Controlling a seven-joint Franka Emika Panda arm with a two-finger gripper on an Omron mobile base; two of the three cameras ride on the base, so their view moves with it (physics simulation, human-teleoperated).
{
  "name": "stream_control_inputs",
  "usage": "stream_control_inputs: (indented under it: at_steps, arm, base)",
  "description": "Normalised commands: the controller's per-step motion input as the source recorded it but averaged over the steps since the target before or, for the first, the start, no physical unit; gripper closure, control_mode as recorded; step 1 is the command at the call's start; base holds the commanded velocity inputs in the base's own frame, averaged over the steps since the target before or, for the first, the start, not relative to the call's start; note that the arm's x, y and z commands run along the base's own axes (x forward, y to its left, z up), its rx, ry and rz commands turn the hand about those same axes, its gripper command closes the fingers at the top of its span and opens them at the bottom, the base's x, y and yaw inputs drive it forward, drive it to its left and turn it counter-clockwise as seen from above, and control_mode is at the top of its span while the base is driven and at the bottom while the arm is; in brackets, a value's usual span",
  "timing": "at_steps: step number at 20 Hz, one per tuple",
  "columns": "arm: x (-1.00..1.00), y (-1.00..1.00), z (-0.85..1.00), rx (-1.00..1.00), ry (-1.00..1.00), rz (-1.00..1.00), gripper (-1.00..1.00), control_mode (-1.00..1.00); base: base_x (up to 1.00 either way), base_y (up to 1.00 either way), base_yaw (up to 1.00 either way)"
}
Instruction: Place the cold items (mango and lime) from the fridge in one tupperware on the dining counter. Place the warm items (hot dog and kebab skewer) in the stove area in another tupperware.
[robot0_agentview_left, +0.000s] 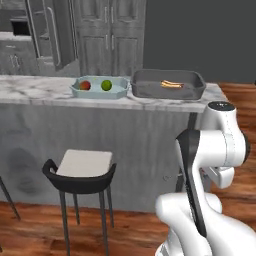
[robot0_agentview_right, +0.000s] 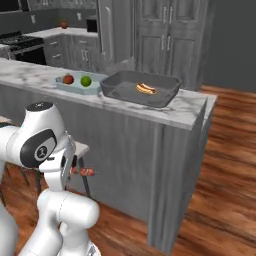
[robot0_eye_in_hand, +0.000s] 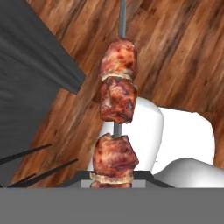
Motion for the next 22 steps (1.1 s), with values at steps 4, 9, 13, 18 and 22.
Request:
stream_control_inputs:
  at_steps: [4,9,13,18,22]
  arm:
    - [0.0,0.0,0.0,0.0,0.0,0.0,1.0,1.0]
    - [0.0,0.0,0.0,0.0,0.0,0.0,1.0,1.0]
    - [0.0,0.0,0.0,0.0,0.0,0.0,1.0,1.0]
    - [0.0,0.0,0.0,0.0,0.0,0.0,1.0,1.0]
    - [0.0,0.0,0.0,0.0,0.0,0.0,1.0,1.0]
  base:
    - [0.19,0.79,-0.62]
    - [0.03,0.43,-0.51]
    - [0.29,0.0,-0.35]
    - [0.25,0.0,-0.2]
    - [0.17,0.0,0.03]
